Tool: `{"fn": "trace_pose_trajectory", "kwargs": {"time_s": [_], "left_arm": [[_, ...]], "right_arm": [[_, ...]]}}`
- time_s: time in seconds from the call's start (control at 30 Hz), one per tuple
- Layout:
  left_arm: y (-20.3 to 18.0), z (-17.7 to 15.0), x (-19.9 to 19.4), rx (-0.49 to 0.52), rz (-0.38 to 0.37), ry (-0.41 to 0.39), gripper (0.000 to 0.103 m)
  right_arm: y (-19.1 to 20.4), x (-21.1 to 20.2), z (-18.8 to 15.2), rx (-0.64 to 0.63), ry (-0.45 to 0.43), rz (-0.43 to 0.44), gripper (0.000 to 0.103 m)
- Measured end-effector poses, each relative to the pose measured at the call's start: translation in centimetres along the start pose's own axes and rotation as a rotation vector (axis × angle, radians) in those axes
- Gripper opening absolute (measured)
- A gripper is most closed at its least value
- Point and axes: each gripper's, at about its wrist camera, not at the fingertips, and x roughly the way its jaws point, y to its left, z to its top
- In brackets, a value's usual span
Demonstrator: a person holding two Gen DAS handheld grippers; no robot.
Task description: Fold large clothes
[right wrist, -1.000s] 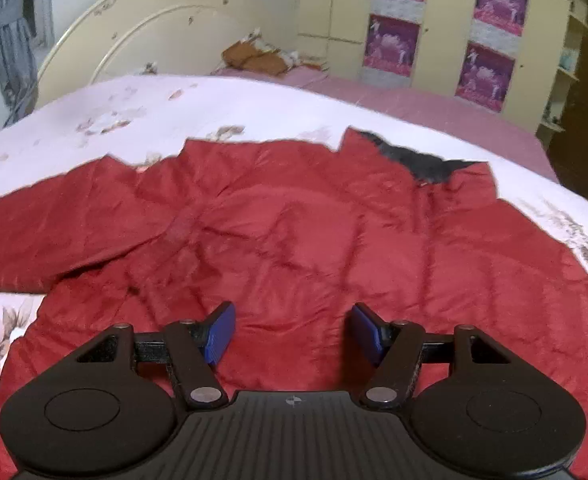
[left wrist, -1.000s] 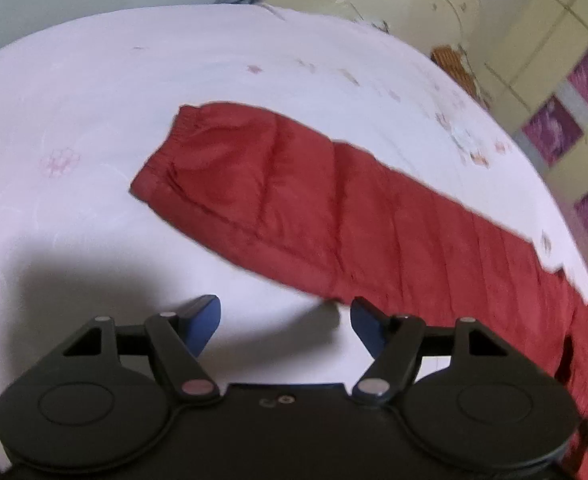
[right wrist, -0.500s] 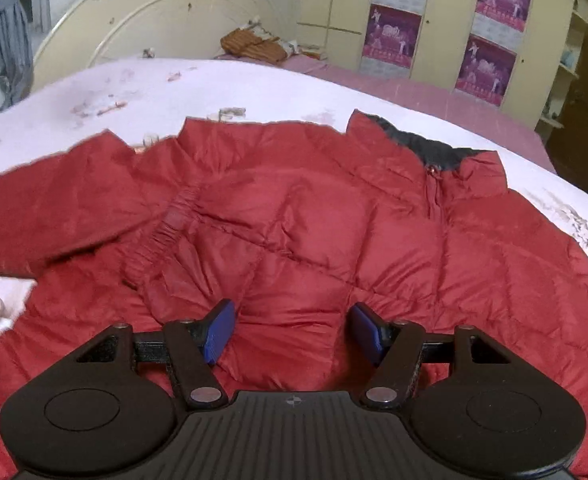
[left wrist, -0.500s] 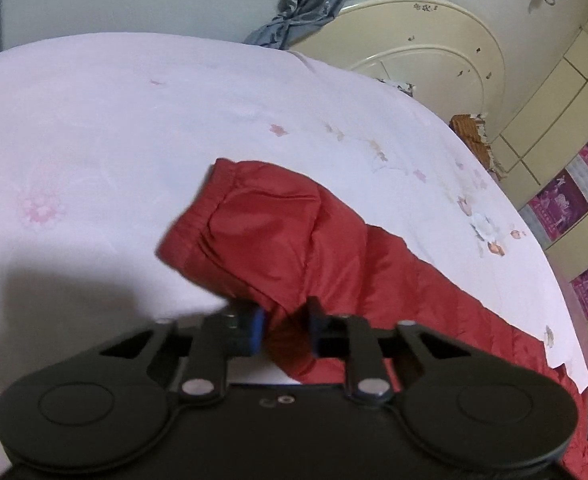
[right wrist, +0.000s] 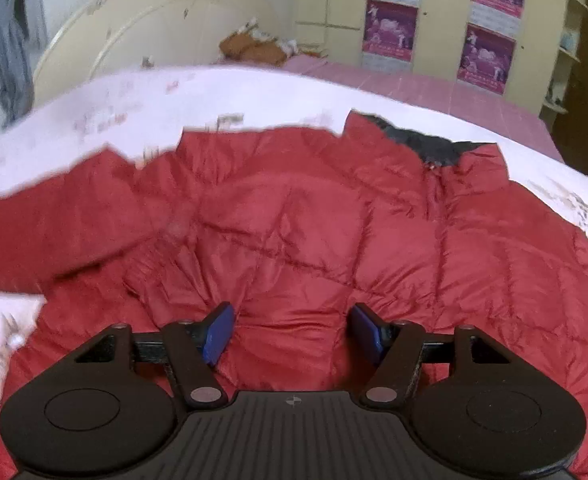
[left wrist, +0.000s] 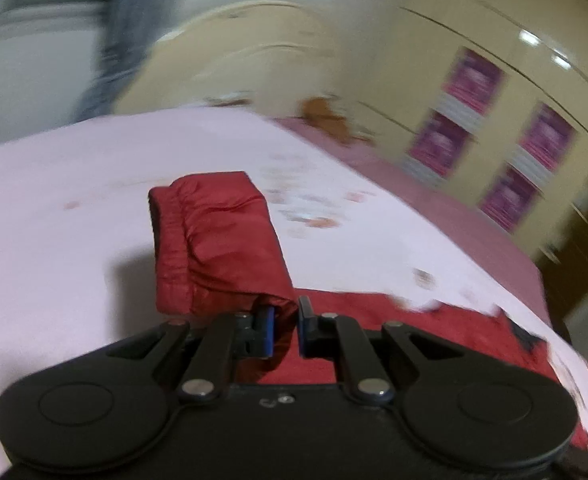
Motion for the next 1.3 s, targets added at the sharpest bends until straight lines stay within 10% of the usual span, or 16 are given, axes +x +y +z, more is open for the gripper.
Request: {"fn": "trace_pose_trajectory", "kwargs": {"time_s": [0.33, 0.57, 0.8, 0.87, 0.93, 1.3], "left_arm": [[-16.6, -4.8, 2.5, 0.344, -0.355, 0.112, 0.010], [-23.8, -10.9, 4.6, 0.531, -0.463, 0.243, 0.010], [-25.3, -15.2, 4.2, 0.663, -0.428, 0.294, 0.030], [-25.2, -15.2, 4.1, 0.675, -0.421, 0.293, 0.069], [-24.9, -14.6, 3.1, 0.670, -0.408, 0.245, 0.082], [-17.1, -10.5, 0.8, 0.578, -0.197, 0.136, 0.083]], "right_arm": [[-4.7, -5.2, -1.2, 0.105, -0.048, -0.062, 0.064], [-9.0, -8.5, -3.2, 0.177, -0.049, -0.140, 0.064], [-11.1, -10.1, -4.5, 0.230, -0.045, -0.158, 0.064], [-11.1, -10.3, -4.5, 0.233, -0.050, -0.152, 0.064], [-10.9, -10.3, -4.3, 0.230, -0.058, -0.143, 0.064], [-10.2, -8.9, -2.3, 0.245, -0.065, -0.071, 0.064]]}}
